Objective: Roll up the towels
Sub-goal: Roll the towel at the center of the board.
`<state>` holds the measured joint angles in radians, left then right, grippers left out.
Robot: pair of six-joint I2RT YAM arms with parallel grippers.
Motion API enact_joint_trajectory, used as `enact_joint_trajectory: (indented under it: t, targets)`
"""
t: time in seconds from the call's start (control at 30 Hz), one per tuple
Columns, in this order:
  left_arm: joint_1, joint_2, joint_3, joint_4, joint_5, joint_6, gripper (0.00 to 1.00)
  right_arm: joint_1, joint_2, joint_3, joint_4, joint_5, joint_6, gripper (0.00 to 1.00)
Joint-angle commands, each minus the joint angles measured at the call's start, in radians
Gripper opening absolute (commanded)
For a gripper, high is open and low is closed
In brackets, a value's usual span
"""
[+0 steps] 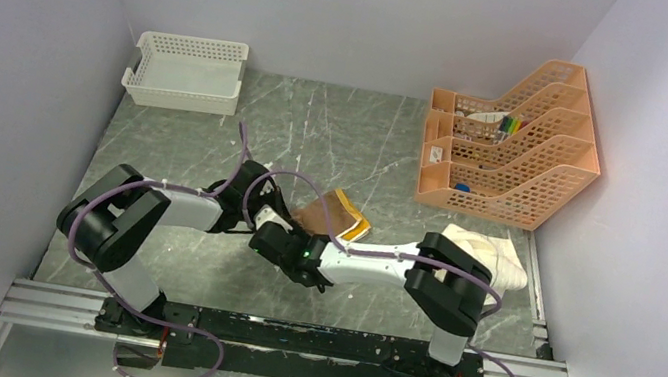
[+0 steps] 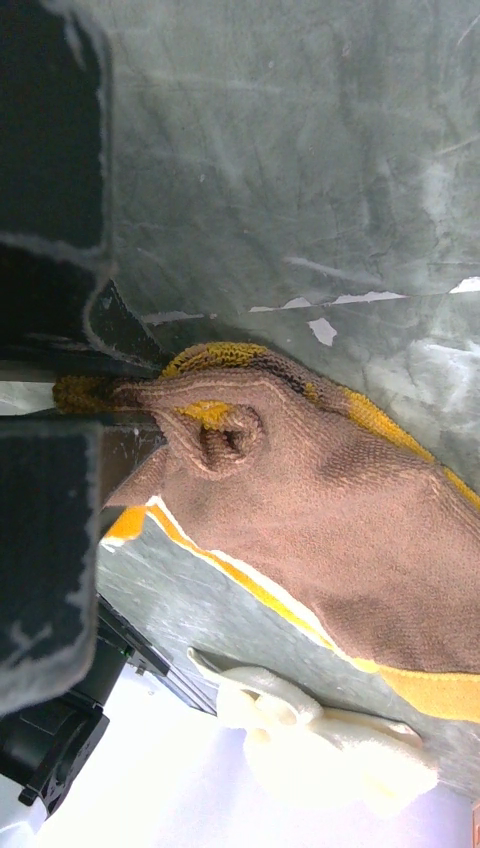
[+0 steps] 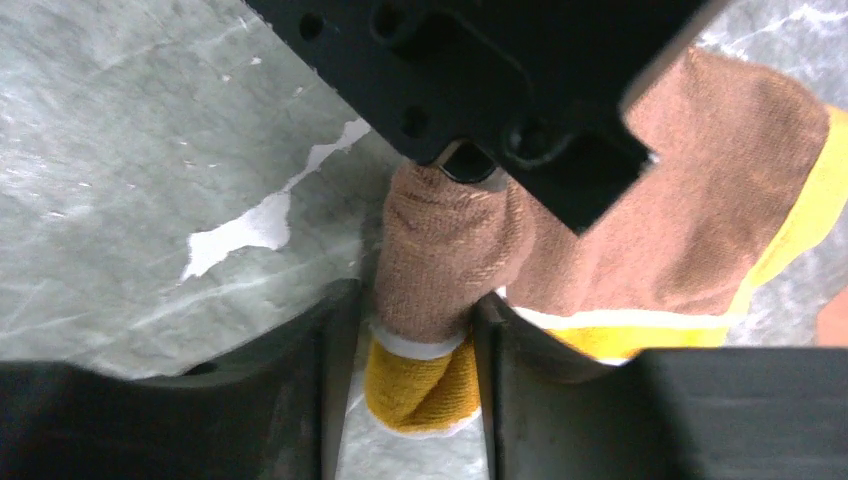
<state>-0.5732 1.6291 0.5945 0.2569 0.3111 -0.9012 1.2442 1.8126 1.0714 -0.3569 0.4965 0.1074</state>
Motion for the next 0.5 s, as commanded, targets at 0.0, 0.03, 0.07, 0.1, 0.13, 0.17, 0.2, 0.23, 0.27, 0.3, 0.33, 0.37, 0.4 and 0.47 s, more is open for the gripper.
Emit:
enact_joint_trajectory:
  t: [0.0, 0.03, 0.07, 0.1, 0.13, 0.17, 0.2, 0.23, 0.27, 0.3, 0.33, 0.37, 0.4, 0.47]
  targets:
    - [0.004, 0.045, -0.024, -0.126, -0.069, 0.046, 0.17, 0.002, 0.040, -0.013, 0.019, 0.004, 0.013, 0.34]
    - [0.004, 0.043, -0.024, -0.128, -0.070, 0.048, 0.18, 0.001, 0.043, -0.017, 0.022, 0.002, 0.022, 0.27]
    - [0.005, 0.041, -0.021, -0.131, -0.070, 0.050, 0.18, -0.002, 0.046, -0.019, 0.022, -0.001, 0.031, 0.24]
    - [0.005, 0.040, -0.020, -0.134, -0.069, 0.052, 0.19, -0.006, 0.048, -0.021, 0.021, -0.005, 0.041, 0.23]
    - [0.007, 0.038, -0.018, -0.138, -0.067, 0.054, 0.19, -0.011, 0.048, -0.024, 0.023, -0.008, 0.049, 0.22]
    - [0.008, 0.035, -0.015, -0.141, -0.066, 0.056, 0.19, -0.015, 0.046, -0.028, 0.026, -0.016, 0.057, 0.22]
    - [0.011, 0.030, -0.013, -0.148, -0.065, 0.059, 0.20, -0.024, 0.040, -0.033, 0.033, -0.027, 0.065, 0.21]
    - [0.015, 0.020, -0.008, -0.156, -0.062, 0.062, 0.22, -0.031, 0.033, -0.039, 0.040, -0.038, 0.070, 0.20]
    - [0.020, 0.006, -0.004, -0.164, -0.059, 0.069, 0.27, -0.041, 0.022, -0.048, 0.052, -0.062, 0.077, 0.20]
    - [0.026, -0.010, 0.001, -0.173, -0.055, 0.075, 0.35, -0.056, 0.004, -0.060, 0.069, -0.094, 0.084, 0.20]
    - [0.032, -0.031, 0.007, -0.188, -0.055, 0.082, 0.45, -0.077, -0.018, -0.078, 0.090, -0.142, 0.092, 0.20]
    - [0.041, -0.058, 0.014, -0.211, -0.058, 0.090, 0.55, -0.101, -0.042, -0.108, 0.116, -0.220, 0.100, 0.20]
    - [0.051, -0.084, 0.022, -0.230, -0.063, 0.099, 0.62, -0.128, -0.069, -0.138, 0.144, -0.279, 0.111, 0.20]
    - [0.074, -0.149, 0.037, -0.271, -0.068, 0.116, 0.71, -0.188, -0.115, -0.178, 0.193, -0.405, 0.134, 0.19]
